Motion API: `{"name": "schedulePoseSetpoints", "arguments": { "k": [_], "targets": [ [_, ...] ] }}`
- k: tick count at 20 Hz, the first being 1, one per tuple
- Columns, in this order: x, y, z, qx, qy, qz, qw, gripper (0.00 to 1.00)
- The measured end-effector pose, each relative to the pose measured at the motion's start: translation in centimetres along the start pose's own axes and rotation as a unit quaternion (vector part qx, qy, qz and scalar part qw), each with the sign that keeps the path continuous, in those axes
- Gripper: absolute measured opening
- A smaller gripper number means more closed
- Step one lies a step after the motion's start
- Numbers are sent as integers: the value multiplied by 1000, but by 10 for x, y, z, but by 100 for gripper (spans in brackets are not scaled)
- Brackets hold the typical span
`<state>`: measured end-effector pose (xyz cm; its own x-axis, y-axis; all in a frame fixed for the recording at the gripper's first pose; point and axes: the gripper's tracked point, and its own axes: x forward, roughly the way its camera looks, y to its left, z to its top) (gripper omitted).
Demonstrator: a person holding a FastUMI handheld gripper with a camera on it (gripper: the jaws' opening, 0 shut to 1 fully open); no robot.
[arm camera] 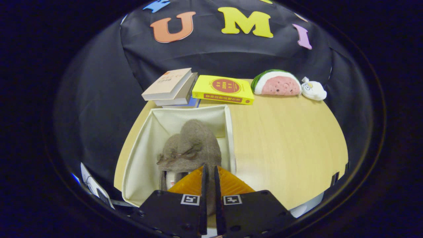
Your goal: Open the storage box then place both shoes into the box .Put the left shoe in first, then the right shoe, with the right side of both shoes facing outward in a uniform manner.
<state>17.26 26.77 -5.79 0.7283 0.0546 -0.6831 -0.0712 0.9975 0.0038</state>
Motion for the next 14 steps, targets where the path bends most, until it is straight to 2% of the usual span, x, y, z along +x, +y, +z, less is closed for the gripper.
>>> {"name": "schedulePoseSetpoints", "arguments": {
  "k": [4,6,7,11,14],
  "targets": [
    [-29,-12,12,-25,-68,-14,997,15],
    [-47,-19,14,-27,-101,-20,994,24],
    [-56,-24,15,-25,-118,-23,992,31],
    [-91,-54,17,-13,-183,-36,982,42],
    [-112,-69,13,3,-221,-17,975,59]
  ]
}}
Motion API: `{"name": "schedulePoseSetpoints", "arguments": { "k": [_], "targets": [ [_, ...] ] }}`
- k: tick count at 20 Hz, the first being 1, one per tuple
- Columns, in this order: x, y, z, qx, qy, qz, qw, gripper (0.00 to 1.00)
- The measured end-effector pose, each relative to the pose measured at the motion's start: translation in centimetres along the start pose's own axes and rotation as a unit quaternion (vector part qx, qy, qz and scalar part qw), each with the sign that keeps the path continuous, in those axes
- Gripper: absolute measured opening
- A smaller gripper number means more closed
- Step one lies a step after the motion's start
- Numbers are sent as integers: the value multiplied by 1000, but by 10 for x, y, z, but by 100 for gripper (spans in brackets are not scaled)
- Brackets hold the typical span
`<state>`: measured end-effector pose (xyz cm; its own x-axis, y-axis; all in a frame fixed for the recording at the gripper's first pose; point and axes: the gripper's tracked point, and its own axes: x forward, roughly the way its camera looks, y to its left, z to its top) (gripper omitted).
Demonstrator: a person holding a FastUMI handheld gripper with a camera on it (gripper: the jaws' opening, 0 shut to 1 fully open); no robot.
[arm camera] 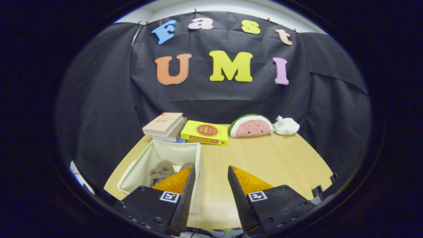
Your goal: Open the storage box then place both shoes into the box .Put the left shoe in first, then the right shoe, with the right side of both shoes facing outward in a uniform manner.
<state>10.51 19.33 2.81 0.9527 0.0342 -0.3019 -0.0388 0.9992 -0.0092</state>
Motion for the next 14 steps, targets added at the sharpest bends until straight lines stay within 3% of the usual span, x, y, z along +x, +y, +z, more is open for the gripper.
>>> {"name": "schedulePoseSetpoints", "arguments": {
  "k": [5,11,14],
  "targets": [
    [-30,-53,12,7,-73,-27,997,78],
    [-85,-123,48,52,-207,-81,974,85],
    [-102,-153,49,61,-225,-98,967,85]
  ]
}}
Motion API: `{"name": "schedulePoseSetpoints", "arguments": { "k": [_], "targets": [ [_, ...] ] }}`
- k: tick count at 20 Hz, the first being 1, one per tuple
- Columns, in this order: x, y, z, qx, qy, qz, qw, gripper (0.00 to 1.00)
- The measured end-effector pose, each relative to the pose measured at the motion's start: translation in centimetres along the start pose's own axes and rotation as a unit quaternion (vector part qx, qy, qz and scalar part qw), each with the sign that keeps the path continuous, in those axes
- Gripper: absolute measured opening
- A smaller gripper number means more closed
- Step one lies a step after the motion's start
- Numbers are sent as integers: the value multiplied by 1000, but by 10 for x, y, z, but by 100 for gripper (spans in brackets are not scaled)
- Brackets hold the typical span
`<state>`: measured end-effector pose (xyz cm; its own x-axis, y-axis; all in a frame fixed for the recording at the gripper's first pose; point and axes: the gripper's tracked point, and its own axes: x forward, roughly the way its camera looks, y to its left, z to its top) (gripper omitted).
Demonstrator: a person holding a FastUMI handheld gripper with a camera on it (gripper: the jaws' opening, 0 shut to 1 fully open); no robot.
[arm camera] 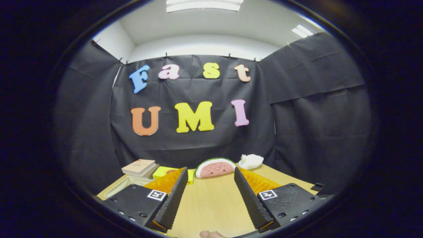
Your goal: Open the storage box then place both shoes into the box .Put the left shoe in first, then the right shoe, with the right side of both shoes facing outward in a uniform manner.
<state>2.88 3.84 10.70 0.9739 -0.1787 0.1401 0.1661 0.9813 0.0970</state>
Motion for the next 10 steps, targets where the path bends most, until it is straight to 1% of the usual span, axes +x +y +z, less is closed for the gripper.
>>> {"name": "schedulePoseSetpoints", "arguments": {
  "k": [2,3,5,7,10],
  "targets": [
    [-1,-13,-1,7,6,-1,1000,86],
    [0,-20,-3,6,9,-4,1000,88],
    [1,-28,-5,-4,7,-7,1000,90],
    [2,-27,-12,-23,8,-6,1000,93],
    [1,-15,-25,-38,20,11,999,96]
  ]
}}
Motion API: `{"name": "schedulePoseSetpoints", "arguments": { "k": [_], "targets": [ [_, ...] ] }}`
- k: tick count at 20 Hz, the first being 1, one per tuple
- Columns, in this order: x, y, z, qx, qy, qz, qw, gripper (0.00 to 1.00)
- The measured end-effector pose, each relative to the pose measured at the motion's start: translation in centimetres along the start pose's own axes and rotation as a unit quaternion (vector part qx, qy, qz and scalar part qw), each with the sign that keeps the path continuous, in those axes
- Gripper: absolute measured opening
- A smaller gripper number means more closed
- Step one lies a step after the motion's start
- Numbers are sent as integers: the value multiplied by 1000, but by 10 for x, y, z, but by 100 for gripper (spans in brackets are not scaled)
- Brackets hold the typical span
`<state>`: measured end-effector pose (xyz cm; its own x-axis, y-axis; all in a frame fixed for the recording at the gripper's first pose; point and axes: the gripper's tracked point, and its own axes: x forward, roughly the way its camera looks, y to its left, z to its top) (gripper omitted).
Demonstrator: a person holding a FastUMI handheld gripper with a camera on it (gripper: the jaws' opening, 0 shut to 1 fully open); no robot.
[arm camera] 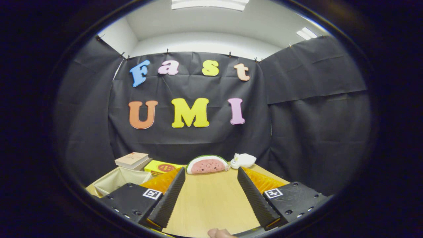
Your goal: Open the storage box then place both shoes into the box .Put the left shoe in first, then the right shoe, with the right side of both shoes facing outward in a uniform manner.
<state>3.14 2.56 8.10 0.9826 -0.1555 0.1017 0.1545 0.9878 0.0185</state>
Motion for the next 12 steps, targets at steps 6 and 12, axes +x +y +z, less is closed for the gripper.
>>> {"name": "schedulePoseSetpoints", "arguments": {
  "k": [6,12],
  "targets": [
    [-1,15,-13,-5,1,20,1000,96],
    [1,29,-31,-22,20,37,999,96]
  ]
}}
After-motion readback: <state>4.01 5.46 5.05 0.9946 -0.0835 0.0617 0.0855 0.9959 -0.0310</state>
